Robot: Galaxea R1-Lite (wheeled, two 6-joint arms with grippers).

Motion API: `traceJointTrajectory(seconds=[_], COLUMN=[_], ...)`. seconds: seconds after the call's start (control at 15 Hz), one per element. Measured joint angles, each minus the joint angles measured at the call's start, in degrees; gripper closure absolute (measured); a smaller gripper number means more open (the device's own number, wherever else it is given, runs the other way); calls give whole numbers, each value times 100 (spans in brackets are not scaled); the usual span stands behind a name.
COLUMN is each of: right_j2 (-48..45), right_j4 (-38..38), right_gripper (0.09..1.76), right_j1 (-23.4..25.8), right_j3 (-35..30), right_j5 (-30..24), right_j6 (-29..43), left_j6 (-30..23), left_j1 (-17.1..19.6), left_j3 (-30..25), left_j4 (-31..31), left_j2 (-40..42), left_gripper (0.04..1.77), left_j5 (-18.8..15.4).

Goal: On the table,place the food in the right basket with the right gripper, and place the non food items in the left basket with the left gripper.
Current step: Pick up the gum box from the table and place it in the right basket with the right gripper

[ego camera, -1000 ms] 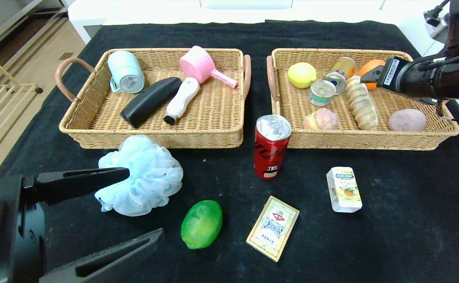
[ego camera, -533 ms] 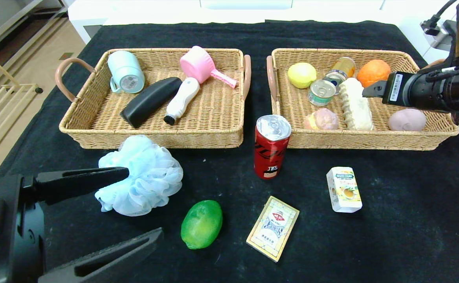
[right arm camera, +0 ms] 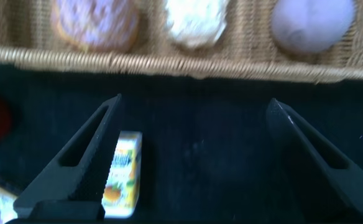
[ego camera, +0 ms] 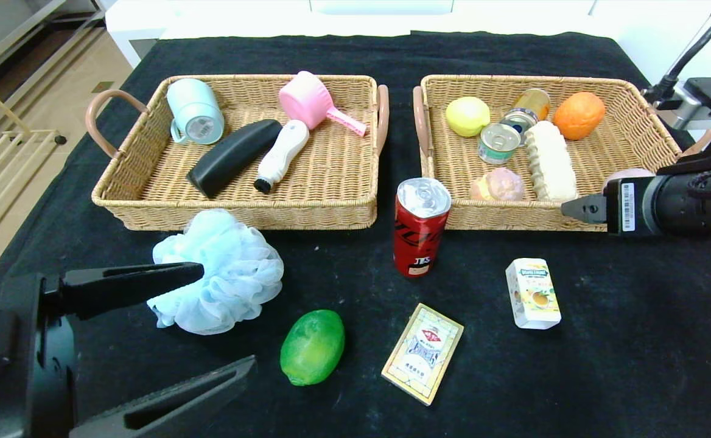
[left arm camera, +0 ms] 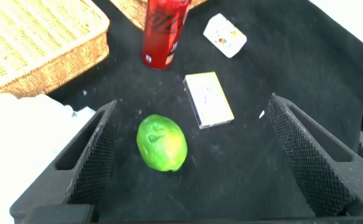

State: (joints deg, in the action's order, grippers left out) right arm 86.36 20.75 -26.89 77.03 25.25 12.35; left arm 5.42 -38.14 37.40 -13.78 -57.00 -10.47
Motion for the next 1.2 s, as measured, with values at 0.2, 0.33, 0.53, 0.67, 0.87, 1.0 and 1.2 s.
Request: traceJointTrajectory(seconds=[0.2, 0.33, 0.53, 0.67, 0.87, 1.0, 1.2], right_j2=[-116, -130, -66, 52, 251, 377, 589], right_j4=[22, 30, 28, 28, 39, 39, -38], right_gripper=[17, 16, 15, 15, 15, 15, 15], right_j1=[-229, -384, -618, -813, -911, -920, -924], right_j3=[-276, -378, -573, -656, -675, -675, -586], right_j5=[22, 9, 2, 2, 27, 27, 33], right_j6=[60, 239, 567, 834, 920, 1091, 1212], left_j6=[0, 0, 0, -2, 0, 2, 6], left_j1=[0, 0, 0, 6, 11, 11, 9], left_j3=[-28, -30, -37, -26, -22, -15, -15], left_j4=[-2, -6, 6, -15, -2, 6, 6], left_j2=[-74, -93, -112, -107, -96, -84, -74], left_gripper=[9, 9, 9, 9, 9, 9, 9], left_j5=[-2, -2, -2, -2, 0, 0, 0])
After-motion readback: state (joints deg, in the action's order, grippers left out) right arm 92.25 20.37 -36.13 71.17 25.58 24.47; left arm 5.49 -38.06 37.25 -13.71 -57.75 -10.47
